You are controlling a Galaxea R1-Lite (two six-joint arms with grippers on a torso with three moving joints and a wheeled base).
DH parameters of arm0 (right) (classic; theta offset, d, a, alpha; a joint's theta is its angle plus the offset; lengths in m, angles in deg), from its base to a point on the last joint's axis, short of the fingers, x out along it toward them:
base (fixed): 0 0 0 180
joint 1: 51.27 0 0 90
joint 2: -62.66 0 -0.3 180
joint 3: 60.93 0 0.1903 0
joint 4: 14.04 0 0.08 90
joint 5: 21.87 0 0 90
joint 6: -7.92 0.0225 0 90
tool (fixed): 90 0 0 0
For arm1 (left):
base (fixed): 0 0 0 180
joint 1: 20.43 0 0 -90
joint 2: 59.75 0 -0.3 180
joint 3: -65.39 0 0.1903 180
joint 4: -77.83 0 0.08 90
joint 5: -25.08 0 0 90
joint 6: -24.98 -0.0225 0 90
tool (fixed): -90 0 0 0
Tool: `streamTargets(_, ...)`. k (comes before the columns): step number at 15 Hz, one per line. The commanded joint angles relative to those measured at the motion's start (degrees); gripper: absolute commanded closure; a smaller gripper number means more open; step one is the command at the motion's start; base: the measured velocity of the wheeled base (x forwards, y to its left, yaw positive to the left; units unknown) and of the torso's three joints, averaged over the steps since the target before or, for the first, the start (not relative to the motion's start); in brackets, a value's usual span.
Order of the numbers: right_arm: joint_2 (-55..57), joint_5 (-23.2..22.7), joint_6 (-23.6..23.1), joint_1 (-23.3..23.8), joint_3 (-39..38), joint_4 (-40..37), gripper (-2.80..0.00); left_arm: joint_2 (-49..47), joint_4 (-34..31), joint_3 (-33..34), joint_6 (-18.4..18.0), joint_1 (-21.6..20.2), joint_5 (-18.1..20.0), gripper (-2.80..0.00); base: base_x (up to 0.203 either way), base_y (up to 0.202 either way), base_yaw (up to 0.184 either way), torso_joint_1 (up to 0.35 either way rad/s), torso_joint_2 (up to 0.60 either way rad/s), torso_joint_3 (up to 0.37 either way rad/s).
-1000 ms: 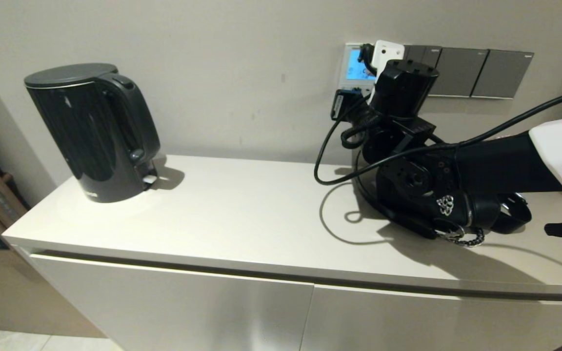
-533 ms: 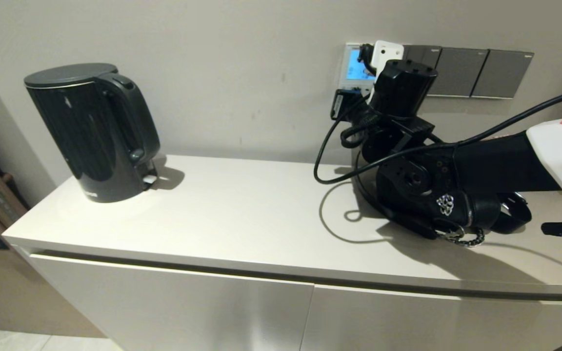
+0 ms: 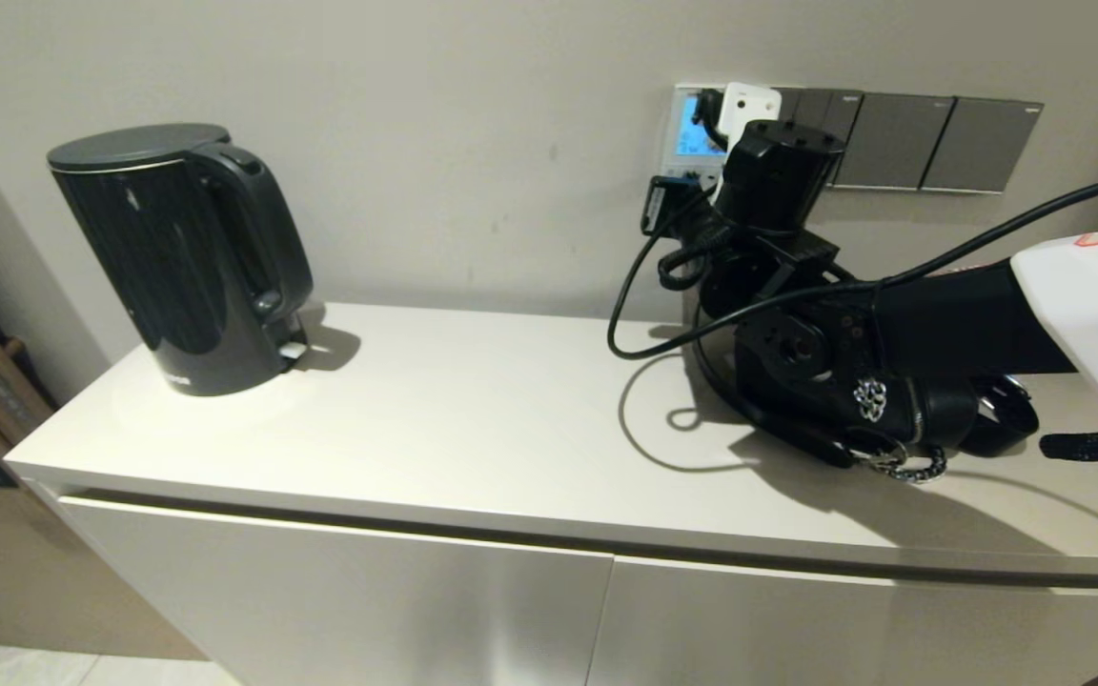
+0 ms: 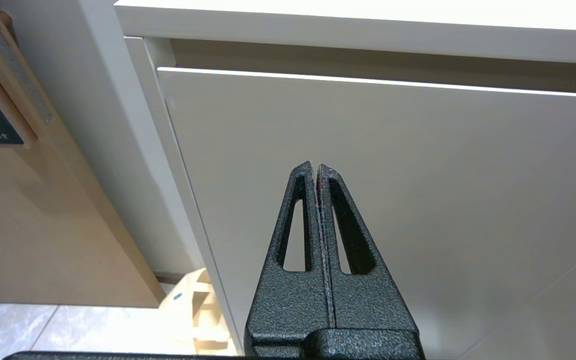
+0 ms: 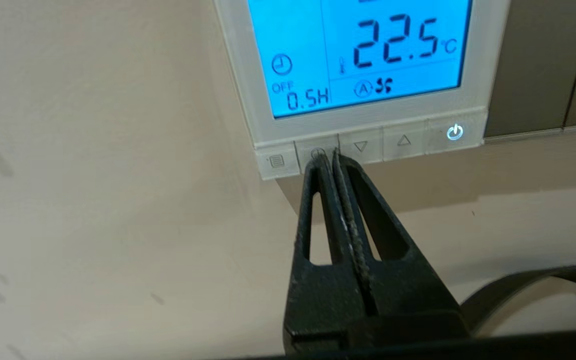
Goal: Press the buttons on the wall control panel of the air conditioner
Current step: Press the temperature increase button
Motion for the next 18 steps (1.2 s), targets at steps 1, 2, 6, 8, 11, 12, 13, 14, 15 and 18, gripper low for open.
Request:
streamTargets(1,0.96,0.42,-0.03,0.00,0.70,0.27,0.00,-0.09,-0.02,0.00,-0.02,0.03,0.00,0.00,0.000,0.000,0.000,0.000,0.00,0.000)
streamTargets(2,0.96,0.42,-0.03,0.00,0.54,0.27,0.00,-0.09,-0.02,0.00,-0.02,-0.06,-0.04,0.00,0.000,0.000,0.000,0.000,0.00,0.000)
streamTargets(6,0.15,0.51,0.06,-0.08,-0.15,0.44,0.00,-0.09,-0.02,0.00,-0.02,-0.02,-0.05,0.00,0.000,0.000,0.000,0.000,0.00,0.000)
streamTargets(8,-0.38,0.60,0.06,-0.26,-0.35,0.85,0.00,-0.09,-0.02,0.00,-0.02,0.00,-0.03,0.00,0.000,0.000,0.000,0.000,0.00,0.000)
streamTargets(11,-1.15,0.60,-0.12,-0.51,-1.12,1.52,0.00,-0.09,-0.02,0.00,-0.02,-0.06,0.00,0.00,0.000,0.000,0.000,0.000,0.00,0.000)
streamTargets(12,-1.39,0.60,-0.12,-0.93,-1.19,1.59,0.00,-0.09,-0.02,0.00,-0.02,0.03,0.00,0.00,0.000,0.000,0.000,0.000,0.00,0.000)
streamTargets(13,-1.67,0.59,-0.12,-1.05,-1.64,1.59,0.00,-0.09,-0.02,0.00,-0.02,0.02,-0.07,0.00,0.000,0.000,0.000,0.000,0.00,0.000)
streamTargets(14,-1.94,0.51,-0.12,-1.52,-2.17,1.59,0.00,-0.09,-0.02,0.00,-0.02,0.02,-0.03,0.00,0.000,0.000,0.000,0.000,0.00,0.000)
streamTargets(15,-1.94,0.51,-0.12,-1.67,-2.17,1.59,0.00,-0.09,-0.02,0.00,-0.02,-0.04,-0.01,0.00,0.000,0.000,0.000,0.000,0.00,0.000)
streamTargets(18,-1.68,0.51,-0.12,-2.20,-2.25,1.59,0.00,-0.09,-0.02,0.00,-0.02,-0.06,0.00,0.00,0.000,0.000,0.000,0.000,0.00,0.000)
